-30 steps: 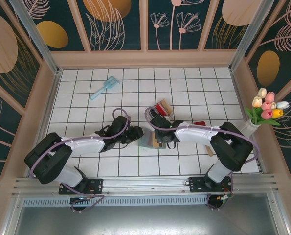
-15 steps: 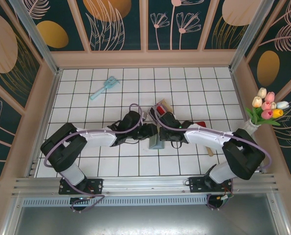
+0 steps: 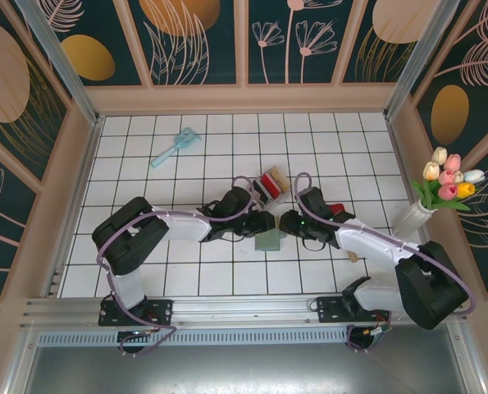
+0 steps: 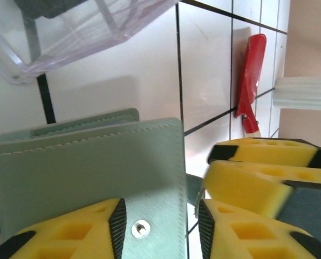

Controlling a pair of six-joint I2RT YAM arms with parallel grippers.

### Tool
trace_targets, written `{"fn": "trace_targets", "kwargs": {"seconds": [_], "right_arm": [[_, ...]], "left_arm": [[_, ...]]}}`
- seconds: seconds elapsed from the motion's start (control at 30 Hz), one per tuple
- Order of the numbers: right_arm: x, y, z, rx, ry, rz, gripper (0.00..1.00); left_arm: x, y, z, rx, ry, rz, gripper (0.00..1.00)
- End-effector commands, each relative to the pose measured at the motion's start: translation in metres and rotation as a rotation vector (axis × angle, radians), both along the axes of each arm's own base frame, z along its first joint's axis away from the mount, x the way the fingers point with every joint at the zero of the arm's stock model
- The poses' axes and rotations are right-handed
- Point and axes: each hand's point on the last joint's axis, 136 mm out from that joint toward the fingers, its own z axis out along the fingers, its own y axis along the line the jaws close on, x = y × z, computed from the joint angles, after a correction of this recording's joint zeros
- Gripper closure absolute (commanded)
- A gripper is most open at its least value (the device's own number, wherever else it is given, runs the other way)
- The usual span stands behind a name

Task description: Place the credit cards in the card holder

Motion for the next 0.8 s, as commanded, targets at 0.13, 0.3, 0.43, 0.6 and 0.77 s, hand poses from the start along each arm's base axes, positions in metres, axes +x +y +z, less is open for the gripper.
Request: {"fn": "trace_targets", "kwargs": {"seconds": [0.13, 0.3, 0.43, 0.6, 0.77], "right_arm": [[-0.003, 0.004, 0.011, 0.087, -0.003, 0.008, 0.6], [-0.005, 0.002, 0.009, 0.062, 0.004, 0.025, 0.62], [-0.006, -0.001, 0.011, 0.036, 0.009, 0.034, 0.59], [-0.007, 0.001, 0.014, -0.066, -0.004, 0.065, 0.53], [-0.008, 0.012, 0.01, -0.166, 0.001, 0.111, 0.49]], "left_arm": [[0.013, 0.03, 0.032, 0.126, -0.16, 0.075, 0.51], [0.008, 0.058, 0.016, 0.243, -0.168, 0.108, 0.52], [0.001, 0.051, 0.005, 0.262, -0.145, 0.031, 0.47], [0.001, 0.043, -0.001, 0.255, -0.131, 0.002, 0.45], [-0.002, 0.041, -0.026, 0.316, -0.086, -0.027, 0.44]]}}
